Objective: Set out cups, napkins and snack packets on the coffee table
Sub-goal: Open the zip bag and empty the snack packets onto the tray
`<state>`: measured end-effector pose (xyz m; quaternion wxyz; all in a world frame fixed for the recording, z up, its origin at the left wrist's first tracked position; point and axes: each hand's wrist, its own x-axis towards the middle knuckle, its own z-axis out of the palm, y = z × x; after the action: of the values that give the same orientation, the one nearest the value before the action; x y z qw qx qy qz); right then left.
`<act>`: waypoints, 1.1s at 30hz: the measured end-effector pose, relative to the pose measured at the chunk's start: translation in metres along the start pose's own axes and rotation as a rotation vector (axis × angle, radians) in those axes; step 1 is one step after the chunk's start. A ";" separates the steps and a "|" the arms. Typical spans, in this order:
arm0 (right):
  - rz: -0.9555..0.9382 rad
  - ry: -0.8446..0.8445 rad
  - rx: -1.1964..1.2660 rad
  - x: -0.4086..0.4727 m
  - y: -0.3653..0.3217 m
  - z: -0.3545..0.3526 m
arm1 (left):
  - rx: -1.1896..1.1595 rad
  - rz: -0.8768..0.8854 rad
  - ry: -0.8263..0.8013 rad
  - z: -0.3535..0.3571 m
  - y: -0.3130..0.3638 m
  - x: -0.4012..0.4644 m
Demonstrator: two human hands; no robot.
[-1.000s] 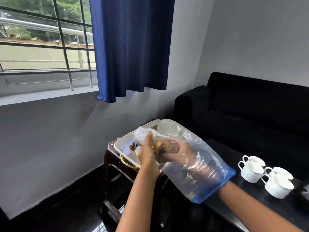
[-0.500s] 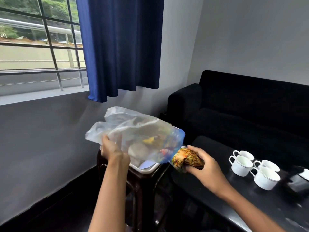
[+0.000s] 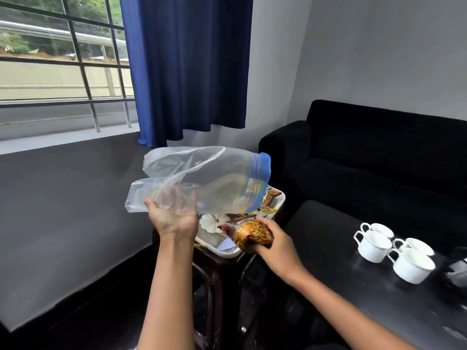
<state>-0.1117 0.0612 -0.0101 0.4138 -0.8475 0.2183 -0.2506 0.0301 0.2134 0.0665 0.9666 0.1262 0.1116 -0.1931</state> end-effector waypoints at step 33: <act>0.465 -0.256 0.821 -0.020 -0.072 -0.023 | -0.046 -0.033 -0.086 0.016 -0.017 -0.019</act>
<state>-0.1296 0.0996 0.0554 0.7824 -0.5670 0.2323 -0.1110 0.0086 0.1998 0.0834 0.9698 0.0938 0.0766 -0.2118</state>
